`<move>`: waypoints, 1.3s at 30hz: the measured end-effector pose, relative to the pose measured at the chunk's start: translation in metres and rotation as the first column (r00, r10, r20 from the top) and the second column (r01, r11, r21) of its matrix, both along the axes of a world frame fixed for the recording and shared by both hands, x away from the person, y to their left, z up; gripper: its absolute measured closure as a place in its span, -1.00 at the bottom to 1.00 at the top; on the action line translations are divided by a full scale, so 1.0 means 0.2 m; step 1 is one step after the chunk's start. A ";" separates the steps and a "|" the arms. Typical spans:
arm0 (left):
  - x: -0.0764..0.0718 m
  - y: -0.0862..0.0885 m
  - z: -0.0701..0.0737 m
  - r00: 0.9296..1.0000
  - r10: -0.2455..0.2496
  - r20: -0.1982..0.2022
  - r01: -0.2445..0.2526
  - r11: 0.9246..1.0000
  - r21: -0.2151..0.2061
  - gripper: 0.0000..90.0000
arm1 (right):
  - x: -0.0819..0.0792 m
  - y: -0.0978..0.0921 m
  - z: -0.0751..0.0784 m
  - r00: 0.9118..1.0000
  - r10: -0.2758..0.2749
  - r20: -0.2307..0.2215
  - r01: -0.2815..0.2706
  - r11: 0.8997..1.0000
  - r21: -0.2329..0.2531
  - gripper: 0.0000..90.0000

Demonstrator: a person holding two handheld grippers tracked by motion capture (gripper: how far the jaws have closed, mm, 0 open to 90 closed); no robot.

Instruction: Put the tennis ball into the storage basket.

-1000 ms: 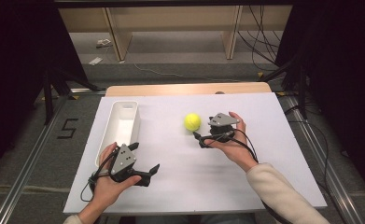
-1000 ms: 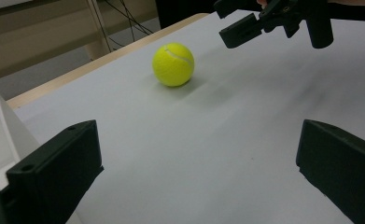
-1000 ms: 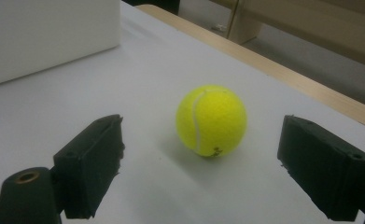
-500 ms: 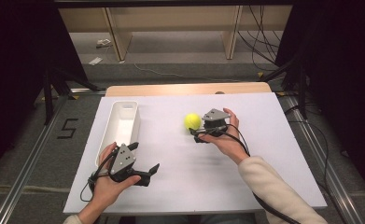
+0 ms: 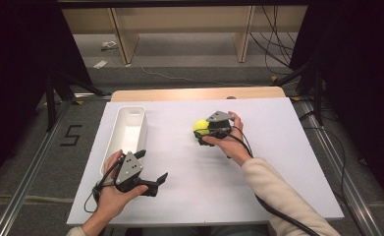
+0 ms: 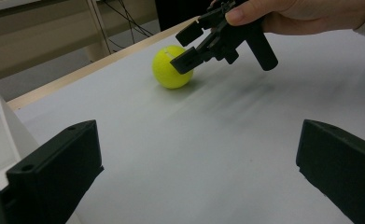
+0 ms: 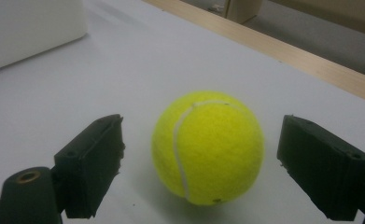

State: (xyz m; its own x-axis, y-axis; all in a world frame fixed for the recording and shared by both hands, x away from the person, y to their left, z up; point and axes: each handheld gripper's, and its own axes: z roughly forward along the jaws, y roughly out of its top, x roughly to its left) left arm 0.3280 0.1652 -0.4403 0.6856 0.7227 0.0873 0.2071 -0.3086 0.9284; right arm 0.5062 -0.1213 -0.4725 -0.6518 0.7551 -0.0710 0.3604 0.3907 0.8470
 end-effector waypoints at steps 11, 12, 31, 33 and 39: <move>0.00 0.00 0.00 1.000 -0.001 0.002 0.001 1.000 0.001 -1.00 | 0.06 0.02 -0.05 1.000 -0.011 -0.018 0.011 1.000 -0.012 -0.66; 0.00 0.00 0.00 1.000 -0.001 0.002 0.001 1.000 0.001 -1.00 | 0.07 0.02 -0.05 1.000 -0.009 -0.014 0.009 1.000 -0.016 -0.66; 0.00 0.00 0.00 1.000 -0.004 0.004 0.004 1.000 0.000 -1.00 | 0.11 0.06 -0.10 0.999 -0.014 -0.031 0.013 1.000 -0.025 -0.52; 0.00 0.00 0.00 1.000 -0.005 0.003 0.005 1.000 0.001 -1.00 | 0.11 0.06 -0.11 1.000 -0.014 -0.027 0.013 0.999 -0.030 -0.49; 0.00 0.00 0.00 1.000 -0.005 0.002 0.005 1.000 -0.002 -1.00 | 0.11 0.06 -0.11 0.999 -0.027 -0.029 0.026 0.999 -0.028 -0.42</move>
